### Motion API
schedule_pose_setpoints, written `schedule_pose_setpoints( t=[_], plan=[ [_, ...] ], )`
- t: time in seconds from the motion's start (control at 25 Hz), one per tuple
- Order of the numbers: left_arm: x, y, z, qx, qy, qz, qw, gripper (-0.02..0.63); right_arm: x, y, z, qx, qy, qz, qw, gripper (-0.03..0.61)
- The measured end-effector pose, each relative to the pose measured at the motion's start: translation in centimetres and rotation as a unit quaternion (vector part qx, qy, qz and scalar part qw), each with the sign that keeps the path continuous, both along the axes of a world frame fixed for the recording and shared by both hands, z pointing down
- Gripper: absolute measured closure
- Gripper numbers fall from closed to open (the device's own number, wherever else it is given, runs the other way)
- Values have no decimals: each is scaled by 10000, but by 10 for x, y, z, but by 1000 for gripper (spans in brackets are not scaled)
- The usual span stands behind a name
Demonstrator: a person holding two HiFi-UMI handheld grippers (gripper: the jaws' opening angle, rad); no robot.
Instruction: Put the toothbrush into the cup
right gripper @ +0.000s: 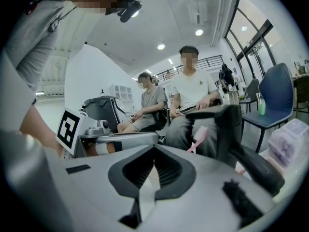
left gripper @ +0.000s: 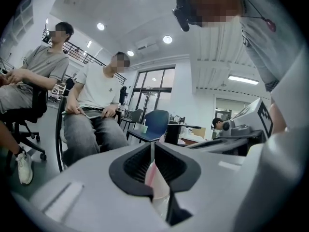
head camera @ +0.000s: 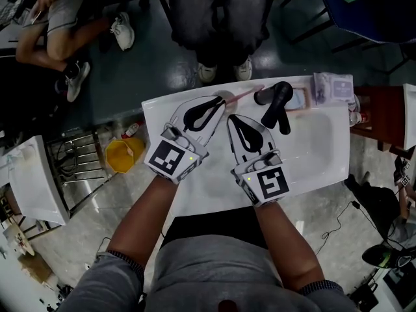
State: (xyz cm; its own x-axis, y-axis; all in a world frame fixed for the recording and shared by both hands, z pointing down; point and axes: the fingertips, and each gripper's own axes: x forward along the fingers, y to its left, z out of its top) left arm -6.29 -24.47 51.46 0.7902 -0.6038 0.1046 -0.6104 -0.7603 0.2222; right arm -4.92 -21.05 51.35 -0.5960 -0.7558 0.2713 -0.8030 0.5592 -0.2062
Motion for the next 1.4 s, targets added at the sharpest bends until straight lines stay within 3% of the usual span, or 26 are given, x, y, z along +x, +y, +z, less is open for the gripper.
schedule_pose_setpoints(
  t=[0.24,0.4,0.56,1.32,1.4],
  plan=[
    [-8,15,-7,28,-95,-47,9999,607,-3,8,-16,166,1,-68,9998,566],
    [-8,29,-13,-153,-202,-51,9997,609,-2,17,-26,252,-19,-138,9996,566],
    [-9,38,-27,75,-210,-77,9997,609,1,25,-38,274,31,-222,9994,566],
    [16,115,-117,197,-244,36,9995,607,23,87,-128,529,-90,-1168,9917,566],
    [16,120,-127,74,-238,-46,9997,607,27,94,-141,555,-153,-1274,9902,566]
  ],
)
